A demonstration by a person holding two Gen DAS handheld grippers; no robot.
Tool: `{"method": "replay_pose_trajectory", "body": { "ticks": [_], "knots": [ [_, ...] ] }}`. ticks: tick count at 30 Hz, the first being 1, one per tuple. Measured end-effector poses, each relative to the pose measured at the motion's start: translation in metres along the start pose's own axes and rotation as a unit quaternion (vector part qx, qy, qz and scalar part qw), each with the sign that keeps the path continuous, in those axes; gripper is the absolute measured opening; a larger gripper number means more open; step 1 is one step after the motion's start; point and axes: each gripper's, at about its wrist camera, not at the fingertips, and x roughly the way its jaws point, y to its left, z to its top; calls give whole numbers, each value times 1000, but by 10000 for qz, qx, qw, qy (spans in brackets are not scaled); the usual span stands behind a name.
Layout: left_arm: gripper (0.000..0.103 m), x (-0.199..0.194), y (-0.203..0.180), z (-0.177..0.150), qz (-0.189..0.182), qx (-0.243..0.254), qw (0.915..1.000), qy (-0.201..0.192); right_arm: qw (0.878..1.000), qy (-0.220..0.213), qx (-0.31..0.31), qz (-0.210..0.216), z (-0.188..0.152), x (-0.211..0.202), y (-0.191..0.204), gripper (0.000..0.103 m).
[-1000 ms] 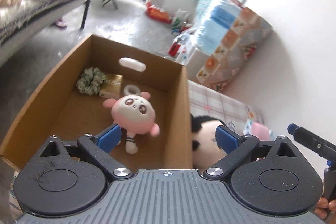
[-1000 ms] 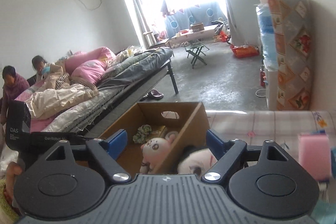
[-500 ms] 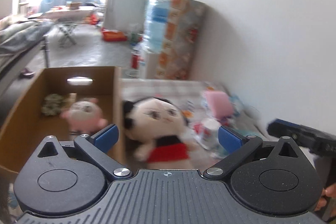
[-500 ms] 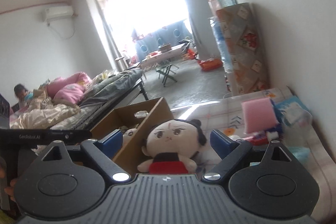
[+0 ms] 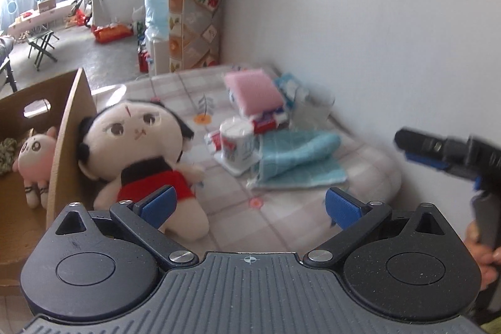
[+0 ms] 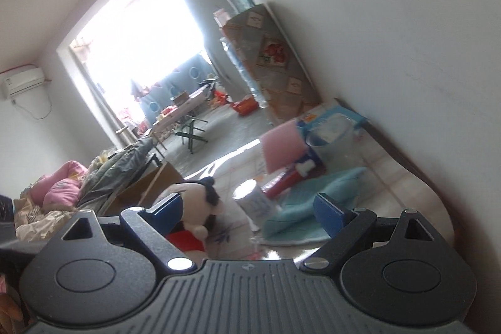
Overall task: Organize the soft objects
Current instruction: 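Move both tools back over the table toward the blue towel, then grasp the blue towel with the left tool while the right tool pinches its edge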
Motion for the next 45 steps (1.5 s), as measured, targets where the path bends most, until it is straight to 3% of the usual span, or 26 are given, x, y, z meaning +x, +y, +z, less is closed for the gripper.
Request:
{"method": "replay_pose_trajectory", "body": {
  "ticks": [8,11,18,26,30,32,33,37,45],
  "knots": [
    [101,29,-16,-17,-124,506,9982,302,9993,88,319,-152,-16,19,-33,91],
    [100,44,-23,-12,-157,599,9975,329,9988,105,441,-167,-14,33,-44,84],
    [92,82,-38,-4,-285,540,9974,383,9978,80,101,-645,6,68,-62,75],
    [66,125,-45,5,-262,466,9973,503,9907,570,-261,-1211,11,136,-87,66],
    [63,142,-45,2,-330,416,9957,755,9870,921,-556,-1197,2,159,-88,58],
    [63,143,-43,0,-397,370,9951,832,9841,977,-852,-1215,-1,159,-82,45],
    [63,142,-42,-2,-432,362,9947,860,9841,1053,-893,-1115,-3,157,-79,33],
    [63,134,-37,-9,-516,349,9936,948,9820,1159,-1076,-1035,-12,148,-70,25],
    [64,112,-32,-28,-714,363,9910,1070,9873,1438,-494,-453,-27,109,-60,19]
  ]
}}
